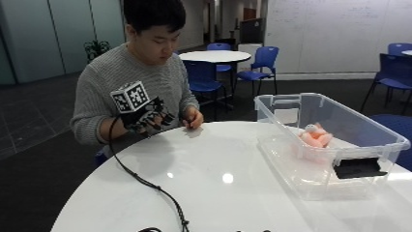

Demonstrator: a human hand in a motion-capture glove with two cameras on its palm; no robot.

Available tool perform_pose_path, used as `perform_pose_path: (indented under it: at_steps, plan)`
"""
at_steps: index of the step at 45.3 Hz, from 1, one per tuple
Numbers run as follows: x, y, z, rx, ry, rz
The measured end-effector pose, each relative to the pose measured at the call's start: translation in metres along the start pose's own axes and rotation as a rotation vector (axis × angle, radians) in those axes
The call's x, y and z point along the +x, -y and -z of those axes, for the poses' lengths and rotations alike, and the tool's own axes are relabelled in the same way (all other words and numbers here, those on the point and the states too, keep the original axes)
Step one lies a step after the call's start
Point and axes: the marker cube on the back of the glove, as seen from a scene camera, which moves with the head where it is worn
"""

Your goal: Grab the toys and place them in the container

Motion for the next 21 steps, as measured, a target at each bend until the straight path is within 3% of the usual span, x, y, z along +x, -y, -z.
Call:
perform_pose_path:
  at_steps: [7, 21]
  plan:
    - [0.0, -0.028, -0.031, -0.055, 0.019, -0.052]
    - [-0.001, -0.012, -0.07, -0.162, -0.024, 0.023]
